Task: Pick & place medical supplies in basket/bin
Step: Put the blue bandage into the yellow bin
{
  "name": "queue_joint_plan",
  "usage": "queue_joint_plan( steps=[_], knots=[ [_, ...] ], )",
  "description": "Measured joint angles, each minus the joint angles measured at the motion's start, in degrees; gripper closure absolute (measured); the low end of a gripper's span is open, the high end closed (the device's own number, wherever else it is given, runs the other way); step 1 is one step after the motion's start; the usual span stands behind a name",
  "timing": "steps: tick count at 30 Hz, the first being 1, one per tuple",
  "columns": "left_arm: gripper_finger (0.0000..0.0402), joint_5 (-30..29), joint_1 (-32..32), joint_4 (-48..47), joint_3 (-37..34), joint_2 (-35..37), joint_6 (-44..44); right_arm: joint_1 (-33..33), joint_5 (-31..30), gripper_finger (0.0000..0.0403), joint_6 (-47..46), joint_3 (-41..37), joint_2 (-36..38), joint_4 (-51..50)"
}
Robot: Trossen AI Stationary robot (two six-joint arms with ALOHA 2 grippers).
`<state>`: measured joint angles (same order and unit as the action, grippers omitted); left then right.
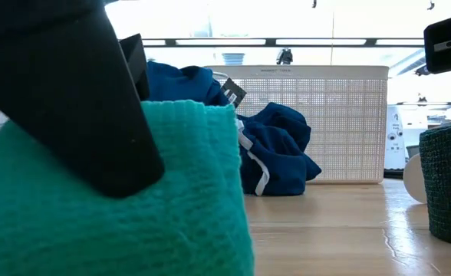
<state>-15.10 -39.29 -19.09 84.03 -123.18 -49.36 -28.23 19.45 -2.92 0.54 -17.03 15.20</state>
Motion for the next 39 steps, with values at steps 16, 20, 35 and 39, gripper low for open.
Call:
queue_joint_plan(
  steps=[16, 20, 35, 39],
  knots=[
    [0.0249, -0.3, 0.0, -0.9, 1.2, 3.0, 4.1, 0.0, 0.0, 0.0131, 0.0, 0.0, 0.0, 0.0],
    [0.0249, -2.3, 0.0, -2.1, 1.1, 4.8, 5.2, 0.0, 0.0, 0.0131, 0.0, 0.0, 0.0, 0.0],
    [0.0248, -11.3, 0.0, -20.0, 1.1, 13.2, -10.9, 0.0, 0.0, 0.0131, 0.0, 0.0, 0.0, 0.0],
    [0.0248, -11.9, 1.0, -32.4, 1.1, 19.5, -20.9, 0.0, 0.0, 0.0131, 0.0, 0.0, 0.0, 0.0]
  ],
)
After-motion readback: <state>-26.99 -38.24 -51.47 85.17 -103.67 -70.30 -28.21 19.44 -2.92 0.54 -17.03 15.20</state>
